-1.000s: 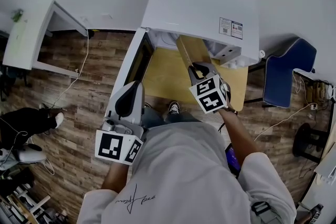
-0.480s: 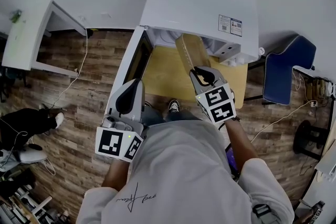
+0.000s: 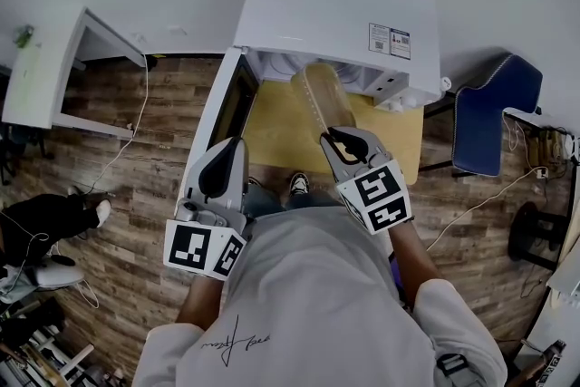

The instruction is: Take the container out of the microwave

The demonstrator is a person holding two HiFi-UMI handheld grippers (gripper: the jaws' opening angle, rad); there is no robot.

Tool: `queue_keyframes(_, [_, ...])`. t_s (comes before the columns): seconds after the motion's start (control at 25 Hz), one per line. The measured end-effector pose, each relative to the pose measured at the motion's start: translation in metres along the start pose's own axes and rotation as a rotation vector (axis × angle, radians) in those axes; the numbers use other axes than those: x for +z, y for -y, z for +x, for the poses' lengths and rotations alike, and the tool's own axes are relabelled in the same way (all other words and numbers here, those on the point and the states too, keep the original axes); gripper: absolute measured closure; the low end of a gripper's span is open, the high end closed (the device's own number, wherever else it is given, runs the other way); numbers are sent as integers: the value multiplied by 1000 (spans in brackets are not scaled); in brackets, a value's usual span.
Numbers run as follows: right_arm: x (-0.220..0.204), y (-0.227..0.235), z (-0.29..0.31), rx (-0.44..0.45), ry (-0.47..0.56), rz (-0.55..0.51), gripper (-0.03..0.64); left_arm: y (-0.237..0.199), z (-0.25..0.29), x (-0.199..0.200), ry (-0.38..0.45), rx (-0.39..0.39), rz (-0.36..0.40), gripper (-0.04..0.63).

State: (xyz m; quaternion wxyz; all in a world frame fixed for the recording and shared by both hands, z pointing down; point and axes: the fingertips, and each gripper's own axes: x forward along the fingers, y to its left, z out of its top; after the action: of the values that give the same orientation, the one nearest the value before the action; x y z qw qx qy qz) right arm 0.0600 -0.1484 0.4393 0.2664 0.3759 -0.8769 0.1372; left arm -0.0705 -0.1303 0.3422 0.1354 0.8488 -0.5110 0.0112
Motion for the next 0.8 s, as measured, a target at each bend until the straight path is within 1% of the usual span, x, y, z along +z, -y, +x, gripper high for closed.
queue_keyframes(0.12, [9,-3,-8,1,39,0,557,4,2,-3,-4,-7,-2,597])
queue_keyframes(0.28, [20,-4,-17,23,87,34,557,2,2,-3,1,5,-8,595])
queue_keyframes(0.44, [28,-9,-25,33,115,35,557,-1,1,-2,6,17,-8,595])
queue_keyframes(0.64, [41,-13,-37,80,168,84,557,-3,2,-2,8,29,-10,597])
queue_keyframes(0.8, [54,-16,-45,101,216,104,557,-2,4,-1,9,28,-8,597])
